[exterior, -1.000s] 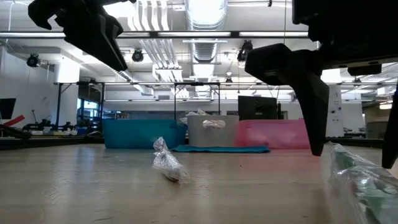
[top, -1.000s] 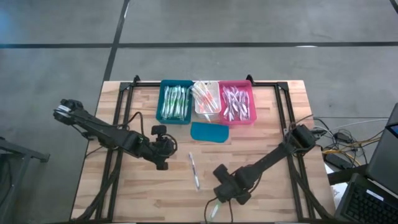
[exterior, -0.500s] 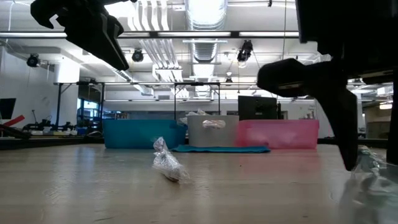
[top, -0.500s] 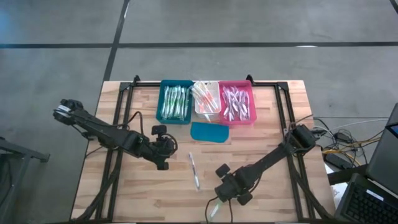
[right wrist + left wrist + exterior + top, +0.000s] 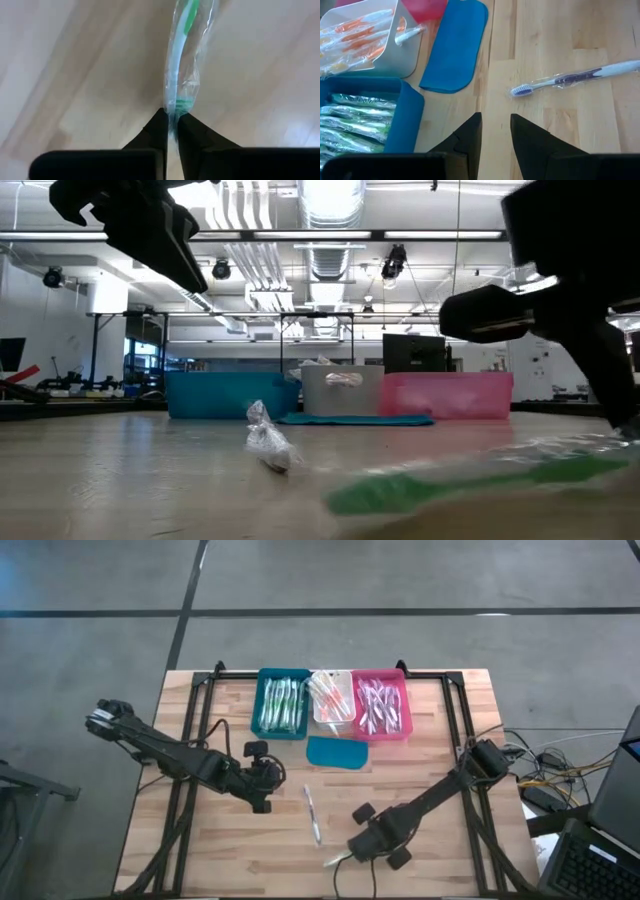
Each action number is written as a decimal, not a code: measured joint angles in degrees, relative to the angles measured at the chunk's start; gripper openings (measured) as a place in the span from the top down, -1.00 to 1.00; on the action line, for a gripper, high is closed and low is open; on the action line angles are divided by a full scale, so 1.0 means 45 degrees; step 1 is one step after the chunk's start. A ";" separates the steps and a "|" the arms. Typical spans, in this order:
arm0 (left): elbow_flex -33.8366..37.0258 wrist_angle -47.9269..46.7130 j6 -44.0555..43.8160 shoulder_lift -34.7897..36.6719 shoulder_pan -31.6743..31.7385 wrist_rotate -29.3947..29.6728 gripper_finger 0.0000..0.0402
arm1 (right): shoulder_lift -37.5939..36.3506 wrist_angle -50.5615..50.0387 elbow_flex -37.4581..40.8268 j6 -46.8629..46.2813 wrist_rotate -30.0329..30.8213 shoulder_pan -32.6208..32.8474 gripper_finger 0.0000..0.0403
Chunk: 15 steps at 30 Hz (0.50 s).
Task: Pick & Place Toothbrushes
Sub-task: Put the green toothbrush into the blue bin
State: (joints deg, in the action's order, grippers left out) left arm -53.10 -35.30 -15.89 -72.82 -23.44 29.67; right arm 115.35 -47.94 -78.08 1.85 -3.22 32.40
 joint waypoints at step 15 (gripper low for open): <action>0.0000 0.1162 -0.0405 0.0000 0.0000 0.0010 0.46 | -0.1927 -0.2629 -0.0044 -0.0108 0.2560 0.0017 0.93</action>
State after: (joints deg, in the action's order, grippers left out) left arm -53.10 -30.07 -17.72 -72.82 -23.44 29.71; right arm 106.68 -59.77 -78.28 1.36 8.30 32.48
